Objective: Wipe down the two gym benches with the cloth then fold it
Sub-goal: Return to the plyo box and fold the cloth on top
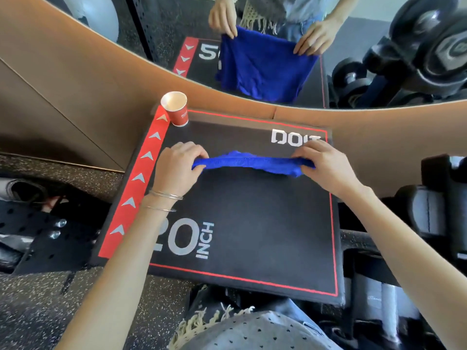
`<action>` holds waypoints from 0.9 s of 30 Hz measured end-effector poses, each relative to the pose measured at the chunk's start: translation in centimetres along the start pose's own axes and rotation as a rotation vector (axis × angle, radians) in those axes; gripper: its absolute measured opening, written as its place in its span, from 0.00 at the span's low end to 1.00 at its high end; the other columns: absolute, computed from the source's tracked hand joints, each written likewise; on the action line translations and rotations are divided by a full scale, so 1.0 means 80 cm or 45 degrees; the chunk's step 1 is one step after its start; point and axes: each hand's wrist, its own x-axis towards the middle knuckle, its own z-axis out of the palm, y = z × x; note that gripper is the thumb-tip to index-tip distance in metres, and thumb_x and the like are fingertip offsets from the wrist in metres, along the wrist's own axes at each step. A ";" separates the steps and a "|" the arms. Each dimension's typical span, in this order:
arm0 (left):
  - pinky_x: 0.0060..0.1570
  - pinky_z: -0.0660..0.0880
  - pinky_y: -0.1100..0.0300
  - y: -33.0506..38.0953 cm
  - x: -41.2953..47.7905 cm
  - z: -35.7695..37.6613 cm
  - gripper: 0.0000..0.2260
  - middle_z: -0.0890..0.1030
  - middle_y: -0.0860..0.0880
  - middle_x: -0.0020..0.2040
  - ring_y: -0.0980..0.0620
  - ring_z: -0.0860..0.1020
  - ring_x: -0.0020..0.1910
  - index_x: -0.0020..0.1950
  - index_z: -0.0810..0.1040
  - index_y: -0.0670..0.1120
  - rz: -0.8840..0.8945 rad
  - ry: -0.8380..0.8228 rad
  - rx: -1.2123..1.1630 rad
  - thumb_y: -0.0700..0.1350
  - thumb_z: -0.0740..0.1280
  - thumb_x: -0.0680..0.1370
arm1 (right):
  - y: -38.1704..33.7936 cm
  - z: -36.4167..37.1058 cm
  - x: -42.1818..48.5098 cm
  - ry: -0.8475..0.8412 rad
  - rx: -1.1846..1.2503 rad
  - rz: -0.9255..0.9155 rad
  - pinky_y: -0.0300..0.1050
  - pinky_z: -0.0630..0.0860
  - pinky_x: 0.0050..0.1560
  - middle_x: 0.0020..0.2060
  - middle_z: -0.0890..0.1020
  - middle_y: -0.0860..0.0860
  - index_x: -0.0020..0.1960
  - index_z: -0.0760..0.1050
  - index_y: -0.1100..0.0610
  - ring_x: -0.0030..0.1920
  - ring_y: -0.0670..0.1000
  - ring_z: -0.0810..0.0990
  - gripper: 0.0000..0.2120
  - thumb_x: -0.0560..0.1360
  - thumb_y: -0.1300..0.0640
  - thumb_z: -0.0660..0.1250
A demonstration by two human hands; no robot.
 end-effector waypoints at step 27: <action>0.50 0.77 0.51 0.021 -0.142 0.083 0.18 0.83 0.47 0.53 0.44 0.80 0.54 0.53 0.82 0.45 0.052 -0.434 0.016 0.33 0.70 0.66 | -0.121 0.134 -0.152 -0.244 0.077 -0.211 0.46 0.81 0.40 0.48 0.82 0.55 0.53 0.81 0.60 0.45 0.55 0.82 0.14 0.68 0.61 0.75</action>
